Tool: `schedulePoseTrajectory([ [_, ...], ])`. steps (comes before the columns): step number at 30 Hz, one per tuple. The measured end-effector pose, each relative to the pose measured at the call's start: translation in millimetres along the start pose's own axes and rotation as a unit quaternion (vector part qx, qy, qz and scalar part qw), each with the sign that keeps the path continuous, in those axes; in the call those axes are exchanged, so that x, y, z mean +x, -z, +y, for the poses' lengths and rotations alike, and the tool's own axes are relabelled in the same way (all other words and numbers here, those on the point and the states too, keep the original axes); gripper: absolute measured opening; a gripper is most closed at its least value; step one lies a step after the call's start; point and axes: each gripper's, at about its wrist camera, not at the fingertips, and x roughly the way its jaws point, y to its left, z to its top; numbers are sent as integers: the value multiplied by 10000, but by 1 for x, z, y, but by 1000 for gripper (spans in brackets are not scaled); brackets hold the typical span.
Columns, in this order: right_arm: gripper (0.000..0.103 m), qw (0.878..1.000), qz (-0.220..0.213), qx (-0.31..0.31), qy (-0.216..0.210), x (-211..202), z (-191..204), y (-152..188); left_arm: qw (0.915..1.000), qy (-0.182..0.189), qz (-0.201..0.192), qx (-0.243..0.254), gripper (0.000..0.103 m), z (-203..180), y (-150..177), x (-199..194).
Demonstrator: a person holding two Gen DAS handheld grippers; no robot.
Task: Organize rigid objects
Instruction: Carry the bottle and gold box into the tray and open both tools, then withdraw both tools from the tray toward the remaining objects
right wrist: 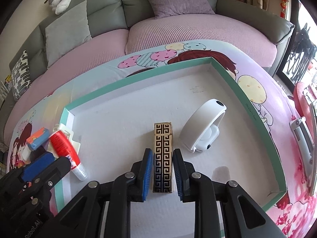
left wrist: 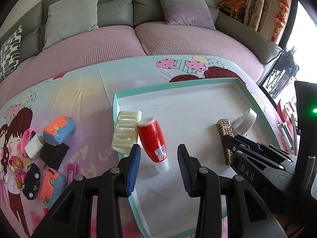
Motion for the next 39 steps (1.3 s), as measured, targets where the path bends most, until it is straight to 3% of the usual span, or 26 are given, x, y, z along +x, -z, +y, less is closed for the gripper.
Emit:
schedulePoseTrajectory([
  [5, 26, 9999, -123, 27, -7, -4, 0, -1, 9998, -46, -164, -112, 48, 7, -3, -11],
  [8, 27, 9998, -202, 73, -24, -7, -2, -2, 9994, -133, -249, -214, 58, 14, -3, -16],
  [12, 53, 9995, -301, 110, -14, -10, -2, -4, 9984, -256, -327, -380, 60, 25, -3, -20],
  [14, 53, 9994, -335, 82, -4, -11, 0, -4, 9977, -321, -330, -495, 62, 33, -3, -20],
  [17, 60, 9994, -352, 54, -31, -11, 1, -4, 9963, -457, -341, -643, 76, 42, -2, -19],
  [20, 67, 9993, -360, 23, -58, -10, 3, -4, 9941, -587, -363, -836, 77, 54, -1, -19],
  [23, 72, 9993, -375, 14, -77, -10, 4, -4, 9913, -765, -338, -1019, 92, 66, 1, -16],
  [28, 89, 9989, -435, 79, -146, -11, 3, -5, 9850, -985, -461, -1342, 92, 86, 4, -19],
  [32, 92, 9989, -450, 87, -132, -11, 5, -5, 9793, -1113, -548, -1601, 98, 100, 9, -21],
  [34, 103, 9989, -439, 94, -150, -9, 6, -5, 9761, -1226, -586, -1699, 98, 107, 11, -22],
  [39, 103, 9985, -522, 27, -188, -11, 13, -5, 9690, -1457, -609, -1898, 98, 127, 18, -28],
])
